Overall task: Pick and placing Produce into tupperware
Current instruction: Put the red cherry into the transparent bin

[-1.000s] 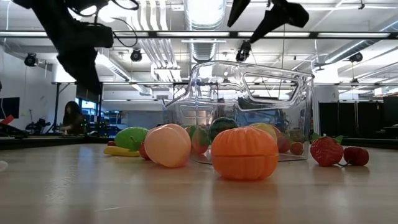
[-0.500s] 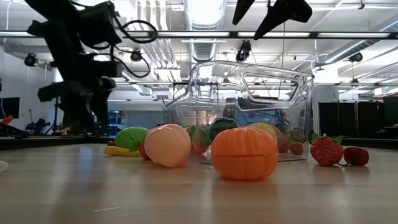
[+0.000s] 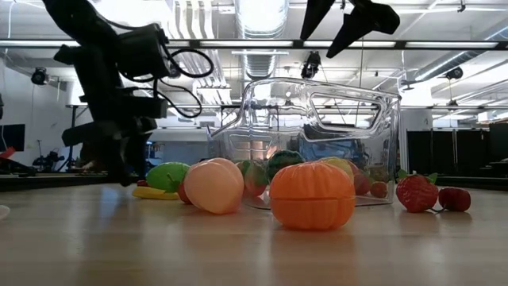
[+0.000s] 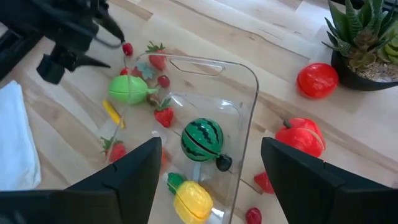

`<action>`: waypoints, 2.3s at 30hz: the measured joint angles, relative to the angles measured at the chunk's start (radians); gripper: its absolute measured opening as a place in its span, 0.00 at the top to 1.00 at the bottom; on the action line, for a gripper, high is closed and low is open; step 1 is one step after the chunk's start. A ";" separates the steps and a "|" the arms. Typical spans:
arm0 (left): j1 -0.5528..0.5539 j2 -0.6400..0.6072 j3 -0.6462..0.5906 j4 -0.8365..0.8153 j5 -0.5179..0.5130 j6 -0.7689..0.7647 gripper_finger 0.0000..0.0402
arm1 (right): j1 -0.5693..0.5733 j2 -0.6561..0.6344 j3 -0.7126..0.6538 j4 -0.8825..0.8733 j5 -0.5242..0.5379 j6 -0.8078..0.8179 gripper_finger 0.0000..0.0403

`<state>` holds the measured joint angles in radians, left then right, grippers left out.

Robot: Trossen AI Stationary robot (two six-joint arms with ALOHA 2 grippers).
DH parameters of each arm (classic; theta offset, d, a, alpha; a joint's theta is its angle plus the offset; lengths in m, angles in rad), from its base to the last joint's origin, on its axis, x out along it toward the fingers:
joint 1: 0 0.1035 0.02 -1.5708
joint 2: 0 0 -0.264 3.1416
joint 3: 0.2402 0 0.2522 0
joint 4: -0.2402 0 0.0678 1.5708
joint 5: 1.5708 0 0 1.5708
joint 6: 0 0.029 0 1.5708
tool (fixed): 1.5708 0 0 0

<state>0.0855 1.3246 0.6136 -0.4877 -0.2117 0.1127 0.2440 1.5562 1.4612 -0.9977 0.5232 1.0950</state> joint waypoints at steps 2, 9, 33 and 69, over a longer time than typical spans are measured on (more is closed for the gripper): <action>0.031 -0.003 0.000 0.004 0.008 0.000 0.36 | 0.000 0.000 -0.006 -0.001 -0.002 -0.004 0.33; 0.152 -0.020 0.000 0.019 0.161 0.009 0.36 | 0.000 0.000 -0.011 -0.002 -0.004 -0.040 0.35; 0.190 0.033 -0.027 0.107 0.192 0.099 0.56 | 0.000 0.003 -0.016 -0.067 0.002 -0.074 0.34; 0.171 -0.048 0.083 0.086 0.177 -0.055 0.86 | 0.000 0.003 -0.020 -0.068 0.002 -0.029 0.36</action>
<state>0.2562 1.2769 0.6964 -0.4019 -0.0343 0.0577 0.2440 1.5593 1.4414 -1.0657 0.5251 1.0664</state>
